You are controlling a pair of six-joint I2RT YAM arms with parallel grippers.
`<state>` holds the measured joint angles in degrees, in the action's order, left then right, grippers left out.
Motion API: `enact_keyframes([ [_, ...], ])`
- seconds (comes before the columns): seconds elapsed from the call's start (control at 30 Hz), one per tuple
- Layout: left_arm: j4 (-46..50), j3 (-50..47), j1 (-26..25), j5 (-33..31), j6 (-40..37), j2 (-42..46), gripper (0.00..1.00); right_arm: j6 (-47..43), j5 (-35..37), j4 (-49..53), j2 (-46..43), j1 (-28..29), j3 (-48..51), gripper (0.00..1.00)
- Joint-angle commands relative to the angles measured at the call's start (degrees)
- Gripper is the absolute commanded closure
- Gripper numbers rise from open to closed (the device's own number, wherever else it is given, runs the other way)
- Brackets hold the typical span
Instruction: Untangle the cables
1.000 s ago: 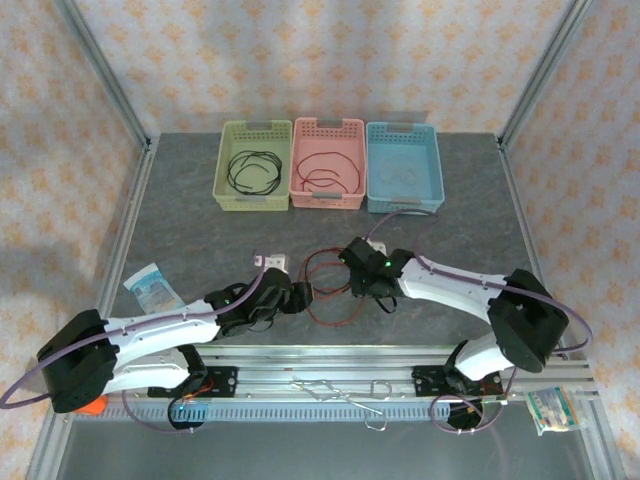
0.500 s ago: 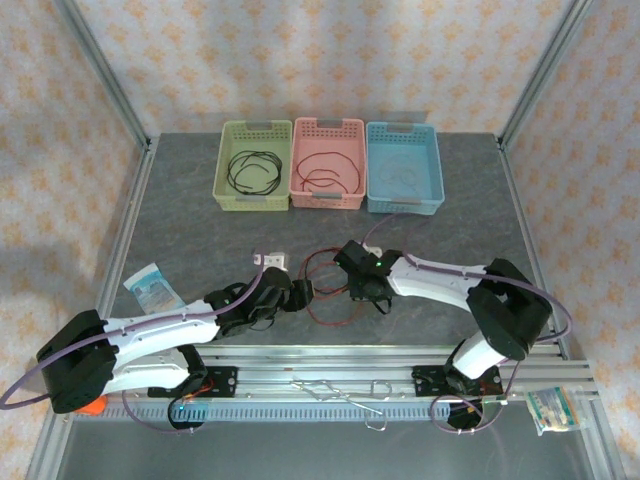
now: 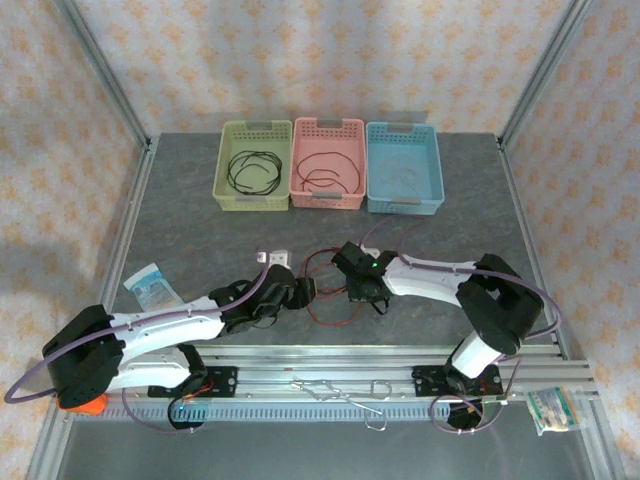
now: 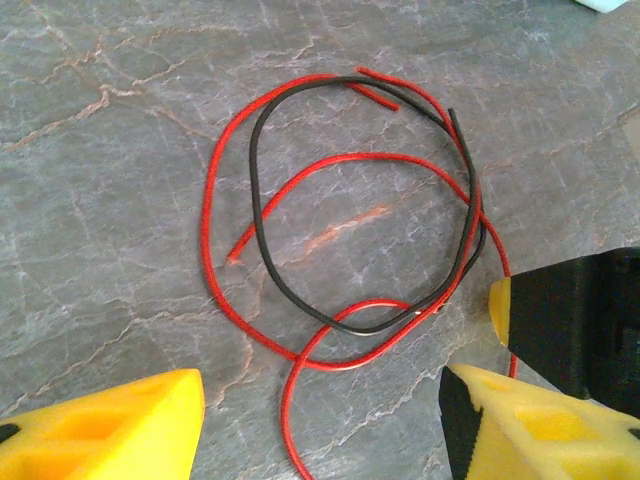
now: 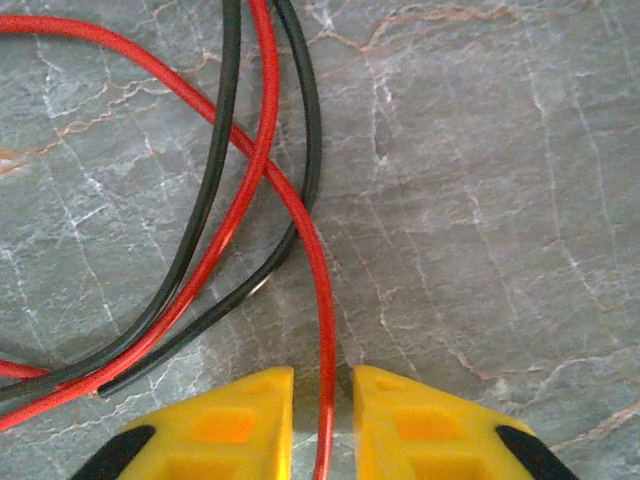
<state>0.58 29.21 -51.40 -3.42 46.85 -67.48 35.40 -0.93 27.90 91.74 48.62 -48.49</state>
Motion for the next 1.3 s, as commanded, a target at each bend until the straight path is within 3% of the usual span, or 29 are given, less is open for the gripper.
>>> enact_keyframes([
  [0.0,-0.93,2.05,-0.54,-1.31,-1.19,-0.68,0.35,0.89,1.91,-0.79,0.32,0.33,1.88,0.83],
  [0.23,0.81,5.48,-0.55,-3.69,-2.99,-3.05,0.36,0.51,6.92,0.99,-3.07,0.24,1.47,1.00],
  [0.4,1.88,8.53,-0.28,-6.07,-3.50,-5.14,0.40,-3.25,11.01,-1.52,-9.30,0.20,0.31,1.00],
  [0.83,-0.58,13.82,5.99,-3.90,-8.40,-7.15,0.20,-17.80,16.00,-5.24,-21.78,0.25,-5.25,1.00],
  [1.27,-4.04,15.44,7.45,-3.76,-11.52,-4.39,0.12,-22.71,16.52,-3.69,-27.31,0.22,-16.08,1.00],
])
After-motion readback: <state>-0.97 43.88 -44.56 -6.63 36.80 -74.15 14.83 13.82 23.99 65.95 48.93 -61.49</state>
